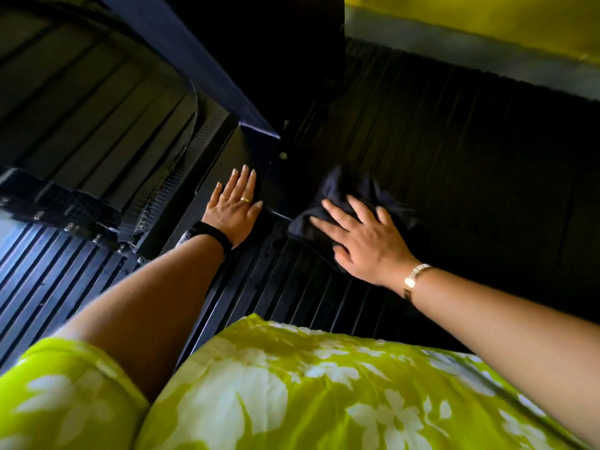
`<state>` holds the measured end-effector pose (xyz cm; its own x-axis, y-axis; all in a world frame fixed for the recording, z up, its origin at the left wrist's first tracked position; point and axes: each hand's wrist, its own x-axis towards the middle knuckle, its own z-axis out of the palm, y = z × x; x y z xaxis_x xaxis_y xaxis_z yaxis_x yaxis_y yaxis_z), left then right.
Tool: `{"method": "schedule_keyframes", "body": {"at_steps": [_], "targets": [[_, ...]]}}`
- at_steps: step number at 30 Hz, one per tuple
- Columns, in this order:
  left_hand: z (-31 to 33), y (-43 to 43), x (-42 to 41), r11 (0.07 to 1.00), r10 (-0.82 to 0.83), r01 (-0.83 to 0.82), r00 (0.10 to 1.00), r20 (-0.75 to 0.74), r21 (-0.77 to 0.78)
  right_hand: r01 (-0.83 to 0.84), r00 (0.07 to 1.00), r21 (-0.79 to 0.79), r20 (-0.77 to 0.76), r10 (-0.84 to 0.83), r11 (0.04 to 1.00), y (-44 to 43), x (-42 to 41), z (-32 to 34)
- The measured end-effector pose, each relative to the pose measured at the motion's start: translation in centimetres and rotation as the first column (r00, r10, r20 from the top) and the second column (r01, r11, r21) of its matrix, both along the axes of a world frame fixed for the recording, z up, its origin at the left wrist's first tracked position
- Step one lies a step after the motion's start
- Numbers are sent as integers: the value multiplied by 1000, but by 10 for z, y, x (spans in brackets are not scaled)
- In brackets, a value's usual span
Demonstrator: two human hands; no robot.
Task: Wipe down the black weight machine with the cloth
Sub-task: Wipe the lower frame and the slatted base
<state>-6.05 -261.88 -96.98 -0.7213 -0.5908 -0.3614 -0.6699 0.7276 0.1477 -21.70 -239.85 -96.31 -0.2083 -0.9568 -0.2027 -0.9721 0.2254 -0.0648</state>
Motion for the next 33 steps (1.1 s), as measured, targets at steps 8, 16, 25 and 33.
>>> {"method": "schedule_keyframes", "body": {"at_steps": [8,16,25,33], "targets": [[-2,24,-49,949,-304,286,943,-134,-133,446,894,32,29,-447,895,12,-18,5],[-10,53,-81,884,-464,446,873,-152,-140,44,994,-78,-100,-52,996,46,-31,-4],[-19,71,-98,778,-628,608,753,-198,-156,559,813,-154,-91,-575,815,79,-47,-12],[-18,71,-97,763,-646,627,742,-179,-156,5,983,-213,-181,-44,977,120,-41,-18]]}}
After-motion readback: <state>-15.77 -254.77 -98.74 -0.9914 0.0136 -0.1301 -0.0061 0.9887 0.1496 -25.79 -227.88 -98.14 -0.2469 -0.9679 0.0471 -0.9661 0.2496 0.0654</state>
